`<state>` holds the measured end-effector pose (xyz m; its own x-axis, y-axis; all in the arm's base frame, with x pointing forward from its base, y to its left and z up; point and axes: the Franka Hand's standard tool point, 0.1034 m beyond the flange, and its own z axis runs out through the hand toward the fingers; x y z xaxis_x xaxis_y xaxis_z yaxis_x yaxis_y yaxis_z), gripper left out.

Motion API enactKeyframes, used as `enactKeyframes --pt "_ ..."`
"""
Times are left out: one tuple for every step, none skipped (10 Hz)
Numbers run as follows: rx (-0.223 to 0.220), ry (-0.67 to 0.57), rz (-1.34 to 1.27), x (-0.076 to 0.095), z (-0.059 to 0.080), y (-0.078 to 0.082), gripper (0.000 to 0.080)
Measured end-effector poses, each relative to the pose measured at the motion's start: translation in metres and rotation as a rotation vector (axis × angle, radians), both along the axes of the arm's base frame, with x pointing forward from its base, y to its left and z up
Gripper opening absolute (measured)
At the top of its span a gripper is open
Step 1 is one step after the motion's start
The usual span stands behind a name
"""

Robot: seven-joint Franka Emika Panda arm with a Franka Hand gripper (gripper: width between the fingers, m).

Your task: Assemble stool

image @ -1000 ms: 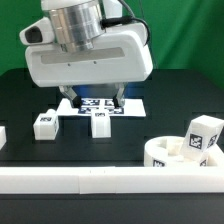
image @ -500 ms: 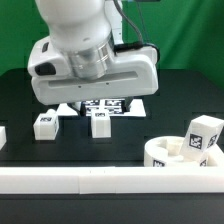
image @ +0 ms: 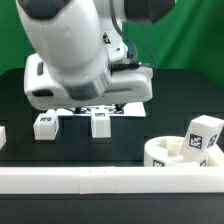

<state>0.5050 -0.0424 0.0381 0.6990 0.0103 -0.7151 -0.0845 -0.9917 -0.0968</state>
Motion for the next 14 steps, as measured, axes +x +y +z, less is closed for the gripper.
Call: enactKeyframes --pt "-0.004 -0.010 0.000 0.002 -0.002 -0.001 0.0649" --pt "-0.004 -0.011 -0.001 0.002 -0.001 -0.002 0.0649" --pt "-0.004 -0.011 -0.001 0.002 -0.001 -0.002 0.0649" --pt "-0.004 -0.011 -0.002 0.002 -0.001 -0.003 0.0649" --pt "-0.005 -0.007 -0.004 0.001 -0.002 -0.001 0.0649" --pt "-0.005 0.012 -0.006 -0.008 -0.008 0.004 0.0649" --pt "-0.004 0.022 -0.005 -0.017 -0.015 0.007 0.0649" --pt "-0.010 0.014 -0.006 -0.022 -0.024 0.006 0.0649" --pt "-0.018 0.016 0.003 -0.029 -0.031 0.008 0.0649" --pt "-0.024 0.016 0.016 -0.030 -0.033 0.009 0.0649" --pt "-0.025 0.015 0.013 -0.030 -0.032 0.008 0.0649" --pt "-0.025 0.015 0.011 -0.030 -0.033 0.007 0.0524" --pt "-0.025 0.016 0.010 -0.030 -0.033 0.006 0.0385" --pt "-0.025 0.016 0.009 -0.030 -0.033 0.006 0.0335"
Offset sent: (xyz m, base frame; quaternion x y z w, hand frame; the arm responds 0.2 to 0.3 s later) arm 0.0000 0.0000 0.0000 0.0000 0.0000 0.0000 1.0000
